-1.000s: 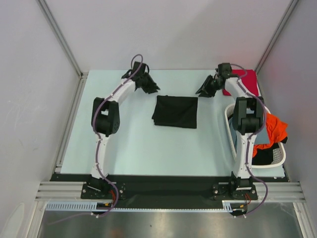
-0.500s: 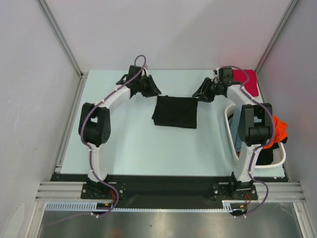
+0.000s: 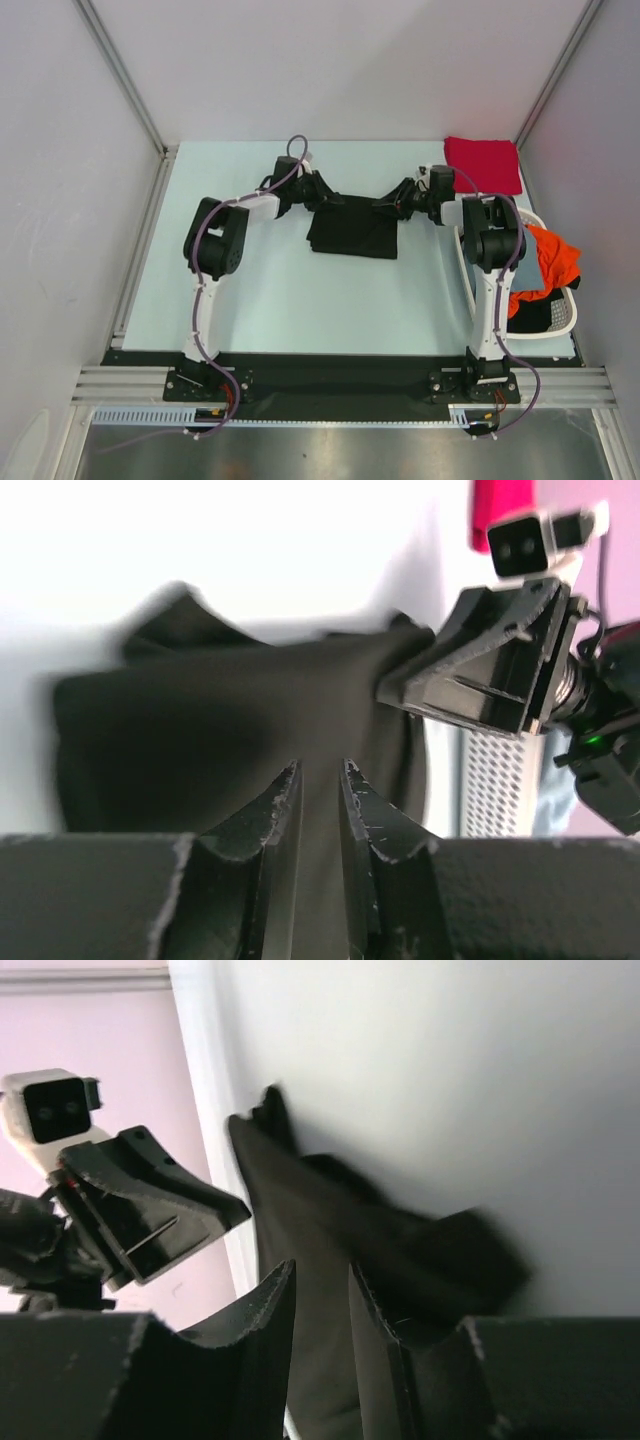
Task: Fold and stack the t-shirts
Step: Fold the tshirt
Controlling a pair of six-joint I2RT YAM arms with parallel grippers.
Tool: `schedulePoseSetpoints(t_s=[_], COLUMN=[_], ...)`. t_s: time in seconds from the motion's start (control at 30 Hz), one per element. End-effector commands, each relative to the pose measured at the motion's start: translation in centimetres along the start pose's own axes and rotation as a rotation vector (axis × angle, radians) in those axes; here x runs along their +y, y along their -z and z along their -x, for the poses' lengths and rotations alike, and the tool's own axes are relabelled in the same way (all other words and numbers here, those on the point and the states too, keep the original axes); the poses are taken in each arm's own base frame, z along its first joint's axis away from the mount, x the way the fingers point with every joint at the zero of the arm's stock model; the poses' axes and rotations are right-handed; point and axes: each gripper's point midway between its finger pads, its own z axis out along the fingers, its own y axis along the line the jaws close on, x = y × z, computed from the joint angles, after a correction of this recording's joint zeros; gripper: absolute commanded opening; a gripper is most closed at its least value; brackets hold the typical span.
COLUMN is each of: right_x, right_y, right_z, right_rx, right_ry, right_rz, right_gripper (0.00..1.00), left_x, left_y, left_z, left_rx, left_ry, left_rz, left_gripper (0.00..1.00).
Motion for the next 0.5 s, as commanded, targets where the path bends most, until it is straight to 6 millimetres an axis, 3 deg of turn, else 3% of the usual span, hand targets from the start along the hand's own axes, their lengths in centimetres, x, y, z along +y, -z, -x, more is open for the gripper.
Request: schedulePoseSetpoints(t_s=[0.0, 0.1, 0.27, 0.37, 0.4, 0.47], right_x=[0.6, -1.9, -2.9, -2.7, -3.5, -2.1], right_y=[-0.6, -0.6, -0.1, 0.1, 1.3, 2.0], right_z=[3.2, 4.7, 7.1, 8.0, 9.0, 9.9], right_rx=[-0.051, -0.078, -0.107, -0.085, -0.094, -0.078], right_ry=[0.044, 0.009, -0.019, -0.004, 0.022, 0.042], right_rz=[0.101, 0.060, -0.015, -0.103, -0.142, -0.181], right_gripper=[0.33, 0.32, 0.33, 0.33, 0.33, 0.33], left_x=[1.1, 3.3, 5.5, 4.3, 3.8, 2.8], left_y=[-0.9, -1.2, -1.3, -0.7, -0.4, 0.6], left_z=[2.6, 3.3, 3.7, 5.4, 5.8, 6.2], left_rx=[-0.058, -0.072, -0.053, -0.063, -0.067, -0.054], left_ry=[0.020, 0.042, 0.037, -0.001, -0.039, -0.058], left_rz=[-0.054, -0.037, 0.020, 0.029, 0.037, 0.076], left_gripper=[0.25, 0.24, 0.23, 0.23, 0.24, 0.26])
